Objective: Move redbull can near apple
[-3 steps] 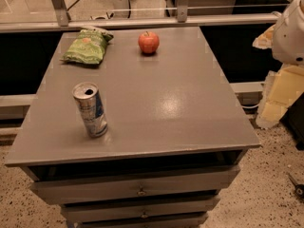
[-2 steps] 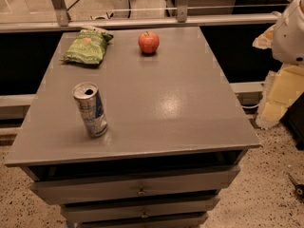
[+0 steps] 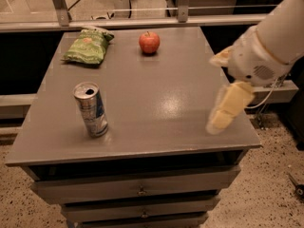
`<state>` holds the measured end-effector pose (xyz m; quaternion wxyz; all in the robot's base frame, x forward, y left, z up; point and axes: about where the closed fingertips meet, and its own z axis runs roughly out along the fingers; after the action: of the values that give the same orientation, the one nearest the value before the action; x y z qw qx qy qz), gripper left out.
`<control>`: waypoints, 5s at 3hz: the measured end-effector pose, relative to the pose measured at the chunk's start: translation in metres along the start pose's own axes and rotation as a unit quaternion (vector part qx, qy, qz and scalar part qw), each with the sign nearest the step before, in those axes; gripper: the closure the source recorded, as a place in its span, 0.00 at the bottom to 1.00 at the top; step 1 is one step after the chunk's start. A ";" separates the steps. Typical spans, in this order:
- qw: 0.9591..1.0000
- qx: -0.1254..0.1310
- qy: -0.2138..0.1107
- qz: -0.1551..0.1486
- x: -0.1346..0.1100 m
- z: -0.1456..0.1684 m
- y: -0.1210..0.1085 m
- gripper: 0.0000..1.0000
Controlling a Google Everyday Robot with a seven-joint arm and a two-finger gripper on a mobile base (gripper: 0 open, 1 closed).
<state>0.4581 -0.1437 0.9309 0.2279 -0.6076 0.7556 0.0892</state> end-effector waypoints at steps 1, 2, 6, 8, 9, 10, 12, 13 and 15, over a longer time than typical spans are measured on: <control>0.994 -0.044 -0.104 -0.013 -0.053 0.051 0.011 0.00; 0.976 -0.079 -0.202 -0.034 -0.109 0.089 0.034 0.00; 0.917 -0.138 -0.375 -0.013 -0.212 0.170 0.080 0.17; 0.909 -0.134 -0.395 0.024 -0.217 0.174 0.073 0.64; 0.912 -0.110 -0.393 0.028 -0.202 0.162 0.047 0.87; 0.913 -0.074 -0.400 0.032 -0.178 0.125 0.003 1.00; 0.915 -0.040 -0.399 0.032 -0.159 0.112 -0.022 1.00; 0.920 0.002 -0.390 0.033 -0.126 0.097 -0.067 1.00; 0.919 0.107 -0.377 0.052 -0.059 0.077 -0.207 1.00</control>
Offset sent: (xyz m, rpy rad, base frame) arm -0.0007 0.2186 -0.0453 0.6395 0.0057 0.3090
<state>0.6842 -0.1110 0.9199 0.5542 -0.4614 0.6491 0.2422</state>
